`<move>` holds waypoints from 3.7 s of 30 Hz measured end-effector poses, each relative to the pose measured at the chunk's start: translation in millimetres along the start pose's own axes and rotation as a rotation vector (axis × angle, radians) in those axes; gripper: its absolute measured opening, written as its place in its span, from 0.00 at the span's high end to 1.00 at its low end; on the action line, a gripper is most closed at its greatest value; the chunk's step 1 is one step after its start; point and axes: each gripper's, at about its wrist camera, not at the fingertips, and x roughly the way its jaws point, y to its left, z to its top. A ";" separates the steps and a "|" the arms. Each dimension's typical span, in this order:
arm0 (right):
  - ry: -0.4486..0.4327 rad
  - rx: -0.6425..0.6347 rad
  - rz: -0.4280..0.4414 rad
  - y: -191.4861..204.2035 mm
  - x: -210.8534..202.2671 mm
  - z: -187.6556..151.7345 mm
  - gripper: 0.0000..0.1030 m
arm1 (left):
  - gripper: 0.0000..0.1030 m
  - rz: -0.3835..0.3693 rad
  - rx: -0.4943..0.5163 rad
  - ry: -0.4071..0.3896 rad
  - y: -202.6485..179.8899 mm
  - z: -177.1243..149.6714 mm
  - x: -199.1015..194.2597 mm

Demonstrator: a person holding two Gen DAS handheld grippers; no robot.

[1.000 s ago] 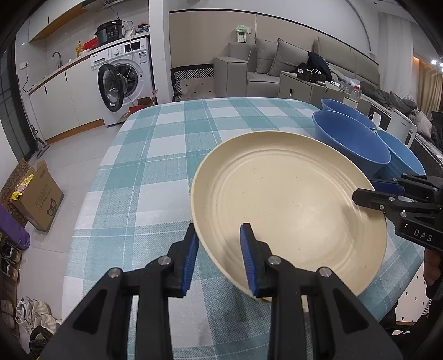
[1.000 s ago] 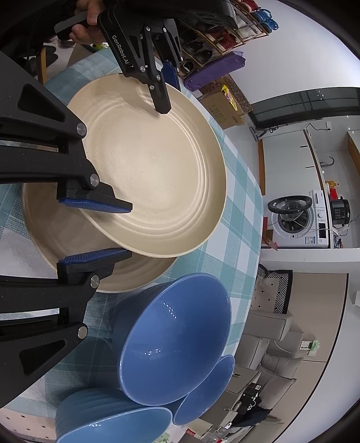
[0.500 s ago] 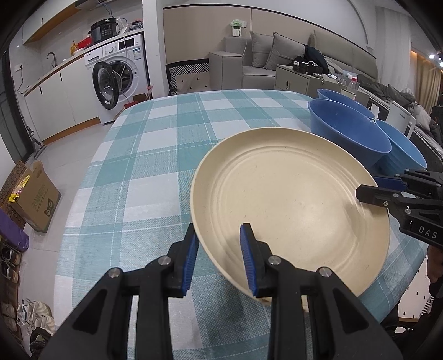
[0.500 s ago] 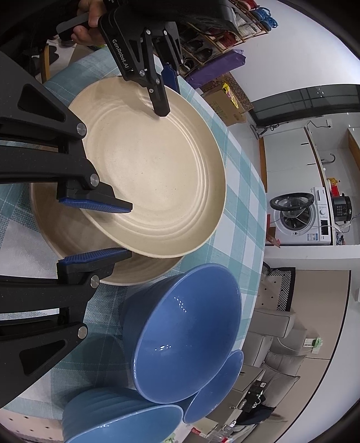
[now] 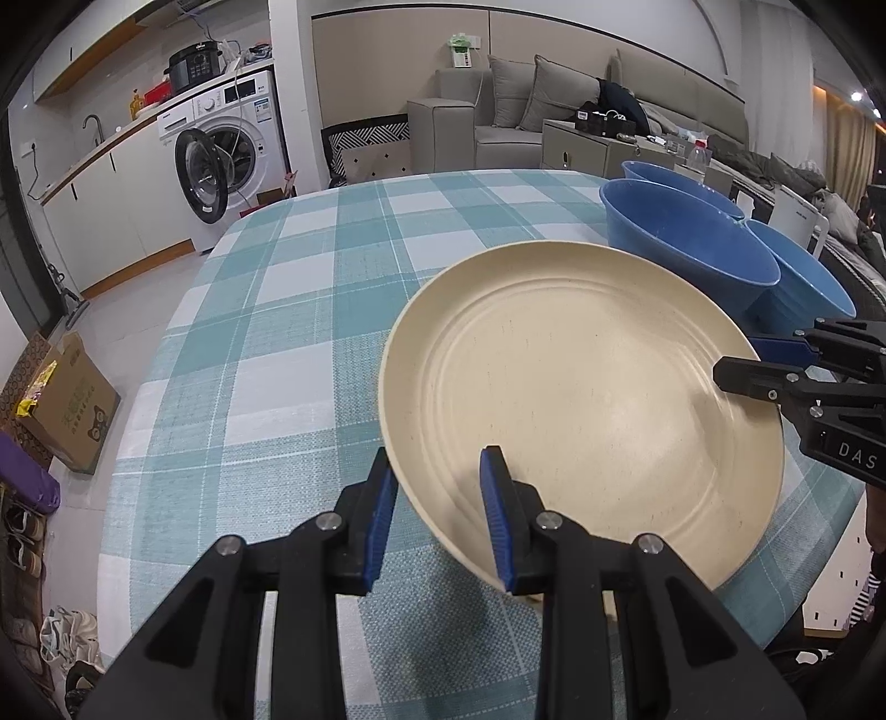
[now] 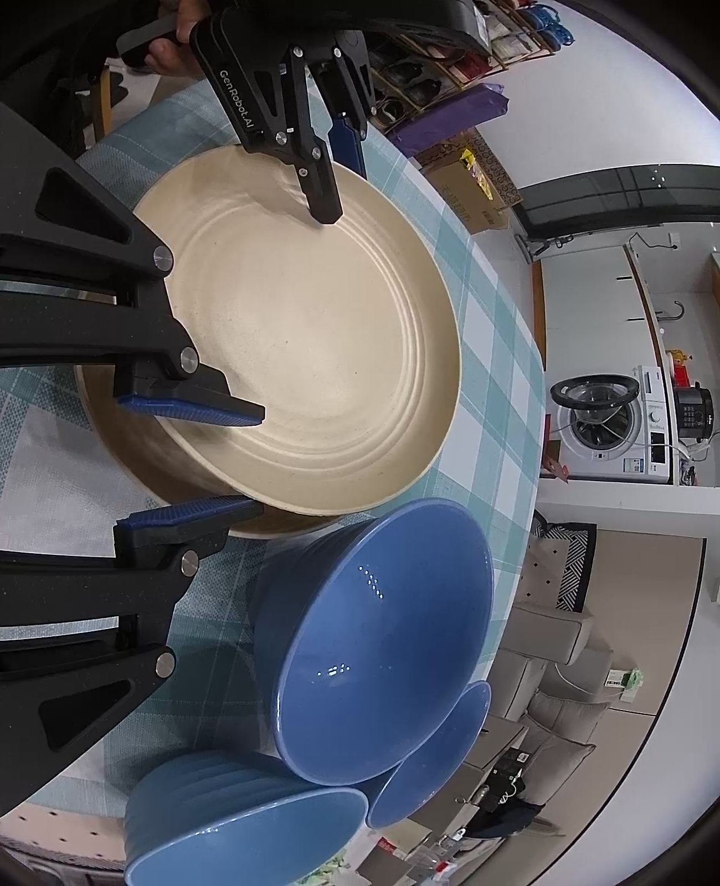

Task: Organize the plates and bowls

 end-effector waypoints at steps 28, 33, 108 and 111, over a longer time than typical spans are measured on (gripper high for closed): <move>0.047 -0.044 -0.066 2.2 7.2 -2.3 0.74 | 0.71 0.051 0.081 0.014 -18.5 -2.7 2.9; 0.052 -0.055 -0.077 5.0 6.3 -3.6 0.74 | 0.71 0.052 0.085 0.019 -18.6 -2.6 1.8; -0.127 -0.067 -0.045 -2.9 -54.8 3.3 0.01 | 0.03 -0.030 0.079 -0.141 -21.6 18.2 -49.9; -0.156 -0.037 -0.027 -12.3 -69.3 3.2 0.01 | 0.00 -0.061 0.047 -0.141 -21.5 23.3 -51.7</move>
